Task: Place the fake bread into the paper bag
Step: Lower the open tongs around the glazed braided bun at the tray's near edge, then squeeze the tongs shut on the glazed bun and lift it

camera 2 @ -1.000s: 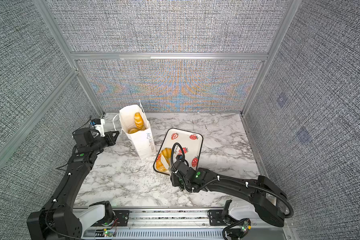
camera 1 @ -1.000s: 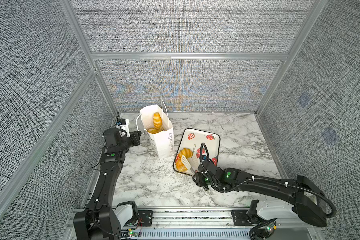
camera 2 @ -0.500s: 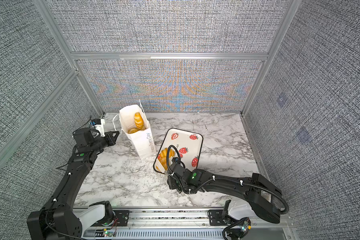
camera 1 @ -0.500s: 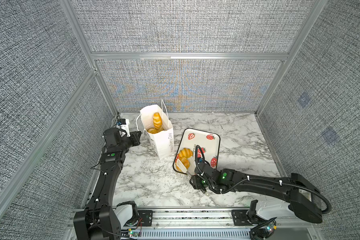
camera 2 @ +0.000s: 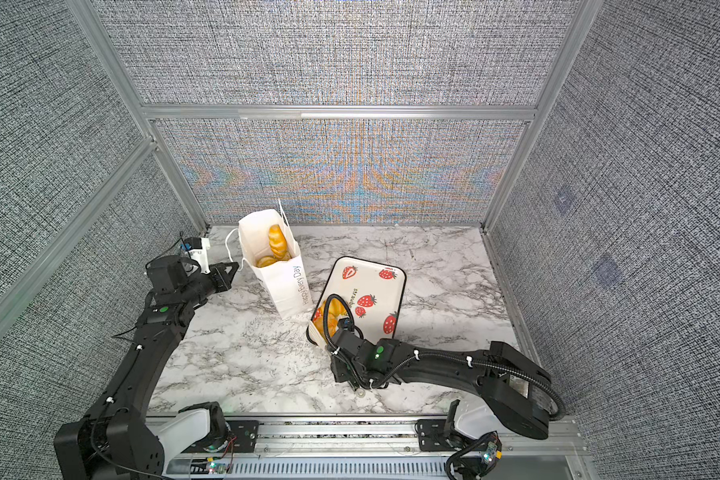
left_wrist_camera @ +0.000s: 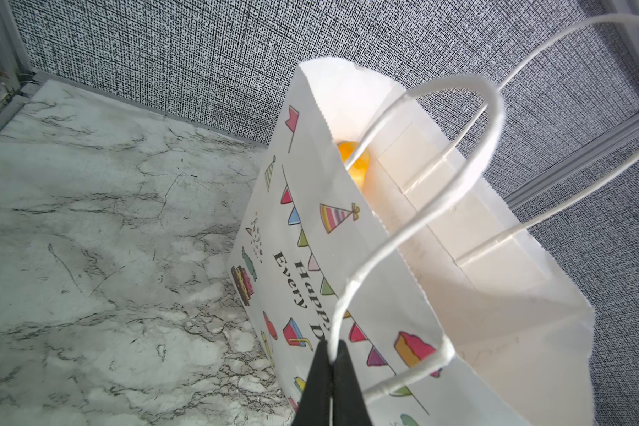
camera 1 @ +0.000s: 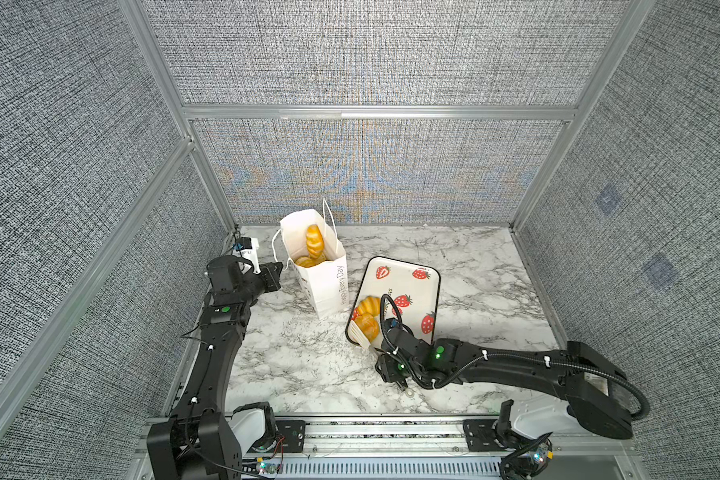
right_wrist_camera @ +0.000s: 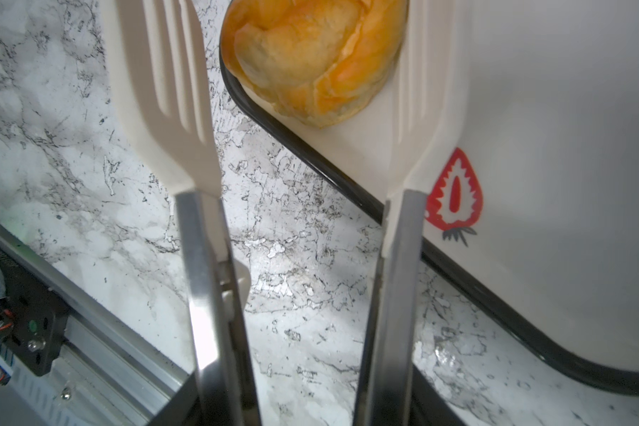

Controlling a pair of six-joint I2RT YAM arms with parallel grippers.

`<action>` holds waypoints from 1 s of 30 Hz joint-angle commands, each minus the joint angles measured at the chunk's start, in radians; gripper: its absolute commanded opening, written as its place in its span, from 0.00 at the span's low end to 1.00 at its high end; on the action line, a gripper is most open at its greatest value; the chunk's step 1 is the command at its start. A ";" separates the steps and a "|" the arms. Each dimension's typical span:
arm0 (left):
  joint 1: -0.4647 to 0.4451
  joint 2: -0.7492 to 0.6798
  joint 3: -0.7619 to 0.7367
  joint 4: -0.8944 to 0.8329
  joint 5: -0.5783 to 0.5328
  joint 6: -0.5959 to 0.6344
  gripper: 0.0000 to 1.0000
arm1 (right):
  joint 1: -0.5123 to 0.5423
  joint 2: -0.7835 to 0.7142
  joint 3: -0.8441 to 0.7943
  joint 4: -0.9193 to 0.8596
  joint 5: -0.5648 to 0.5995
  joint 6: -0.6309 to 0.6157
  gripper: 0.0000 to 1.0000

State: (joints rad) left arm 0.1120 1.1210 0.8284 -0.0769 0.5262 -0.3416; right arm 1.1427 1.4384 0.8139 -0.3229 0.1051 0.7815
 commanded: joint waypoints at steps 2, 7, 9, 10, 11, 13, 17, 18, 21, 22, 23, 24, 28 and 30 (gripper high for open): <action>0.000 0.003 -0.003 0.013 0.004 0.001 0.00 | 0.021 0.025 0.041 -0.052 0.055 -0.016 0.56; 0.000 0.005 -0.003 0.012 0.004 0.000 0.00 | 0.037 0.035 0.075 -0.108 0.099 -0.031 0.56; 0.000 0.005 -0.003 0.011 0.005 0.000 0.00 | 0.038 0.035 0.085 -0.138 0.119 -0.033 0.56; 0.000 0.005 -0.003 0.013 0.004 0.000 0.00 | 0.038 0.037 0.091 -0.157 0.130 -0.035 0.56; 0.000 0.004 -0.003 0.013 0.004 0.001 0.00 | 0.038 0.041 0.099 -0.180 0.145 -0.034 0.56; 0.000 0.004 -0.002 0.013 0.004 0.001 0.00 | 0.038 0.054 0.103 -0.219 0.163 -0.037 0.56; 0.000 0.005 -0.003 0.012 0.005 0.000 0.00 | 0.038 0.068 0.137 -0.221 0.152 -0.046 0.57; 0.001 0.004 -0.003 0.013 0.005 0.001 0.00 | 0.038 0.070 0.140 -0.220 0.148 -0.048 0.56; 0.000 0.005 -0.002 0.011 0.003 0.000 0.00 | 0.040 0.084 0.154 -0.227 0.151 -0.052 0.57; 0.000 0.004 -0.003 0.011 0.003 0.000 0.00 | 0.040 0.087 0.158 -0.229 0.154 -0.053 0.56; 0.000 0.004 -0.003 0.012 0.004 0.000 0.00 | 0.040 0.091 0.160 -0.235 0.154 -0.053 0.56; -0.001 0.005 -0.004 0.012 0.003 0.001 0.00 | 0.040 0.095 0.165 -0.241 0.155 -0.055 0.57; 0.001 0.006 -0.003 0.012 0.005 0.001 0.00 | 0.040 0.105 0.175 -0.265 0.172 -0.054 0.56; 0.000 0.007 -0.002 0.013 0.006 0.001 0.00 | 0.040 0.103 0.177 -0.273 0.178 -0.055 0.56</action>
State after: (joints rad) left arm 0.1120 1.1240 0.8284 -0.0769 0.5262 -0.3416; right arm 1.1805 1.5425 0.9836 -0.5629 0.2493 0.7231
